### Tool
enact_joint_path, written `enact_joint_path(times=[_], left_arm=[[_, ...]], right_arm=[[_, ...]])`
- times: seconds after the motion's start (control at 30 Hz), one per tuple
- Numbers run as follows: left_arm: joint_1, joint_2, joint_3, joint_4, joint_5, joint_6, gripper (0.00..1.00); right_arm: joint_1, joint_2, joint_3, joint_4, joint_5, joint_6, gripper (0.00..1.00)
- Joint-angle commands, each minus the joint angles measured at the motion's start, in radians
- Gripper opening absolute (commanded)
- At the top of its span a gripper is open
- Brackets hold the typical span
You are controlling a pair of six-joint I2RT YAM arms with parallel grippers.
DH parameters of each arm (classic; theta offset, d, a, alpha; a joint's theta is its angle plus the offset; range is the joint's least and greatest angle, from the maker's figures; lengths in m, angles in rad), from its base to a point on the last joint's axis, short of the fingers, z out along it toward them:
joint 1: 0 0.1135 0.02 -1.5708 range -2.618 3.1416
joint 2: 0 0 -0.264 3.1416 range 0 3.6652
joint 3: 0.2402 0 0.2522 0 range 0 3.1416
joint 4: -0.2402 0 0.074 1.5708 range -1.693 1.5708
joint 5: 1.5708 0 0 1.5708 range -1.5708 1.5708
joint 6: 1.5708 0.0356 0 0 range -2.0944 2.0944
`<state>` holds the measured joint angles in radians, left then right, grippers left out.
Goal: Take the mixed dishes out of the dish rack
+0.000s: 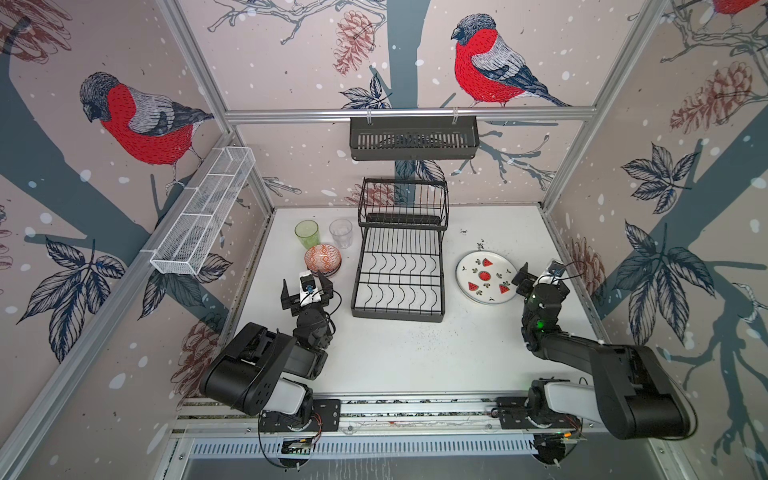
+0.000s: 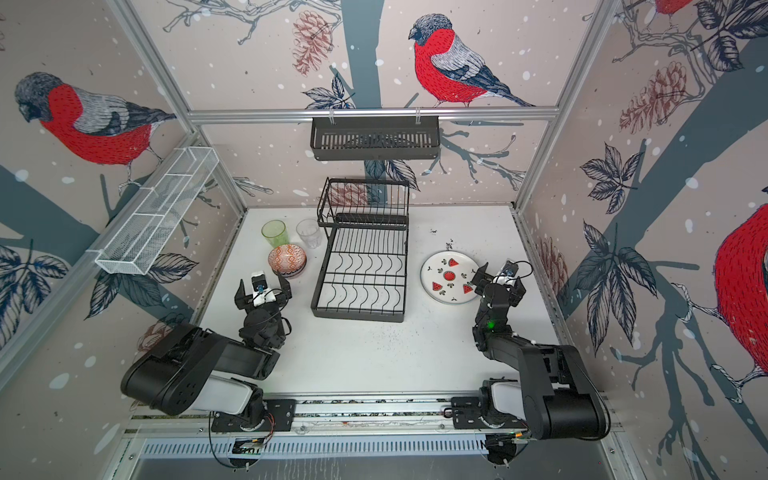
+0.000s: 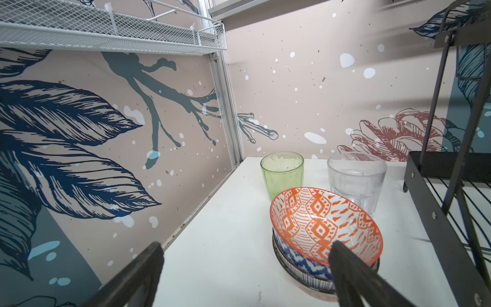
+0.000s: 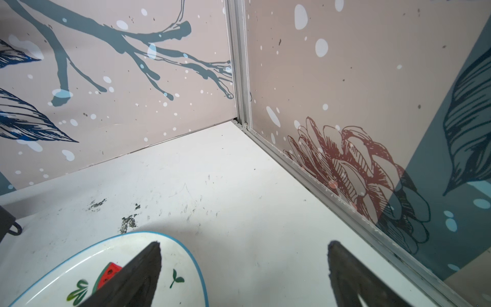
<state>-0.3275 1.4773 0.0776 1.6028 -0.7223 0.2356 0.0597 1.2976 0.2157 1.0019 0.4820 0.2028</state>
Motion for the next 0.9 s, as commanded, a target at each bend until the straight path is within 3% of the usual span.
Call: enact_joint_path(times=[0.0,0.23,0.33,0.6,0.87], left_arm=[[0.008,0.062,0.032,0.069,0.019,-0.009,0.97],[0.027,0.113,0.056,0.045,0.046,-0.028,0.97],[0.027,0.131,0.035,0.113,0.047,-0.020,0.97],[0.041,0.113,0.034,0.077,0.087,-0.040,0.97],[0.132,0.076,0.023,-0.006,0.263,-0.135,0.97]], right_arm=[[-0.009,0.040,0.023,0.051,0.007,-0.018,0.97],[-0.029,0.149,0.086,0.018,-0.038,-0.007,0.99],[-0.016,0.181,0.124,-0.008,-0.068,-0.044,0.99],[0.028,0.222,0.184,-0.067,-0.082,-0.109,0.99],[0.026,0.223,0.192,-0.081,-0.119,-0.121,0.99]])
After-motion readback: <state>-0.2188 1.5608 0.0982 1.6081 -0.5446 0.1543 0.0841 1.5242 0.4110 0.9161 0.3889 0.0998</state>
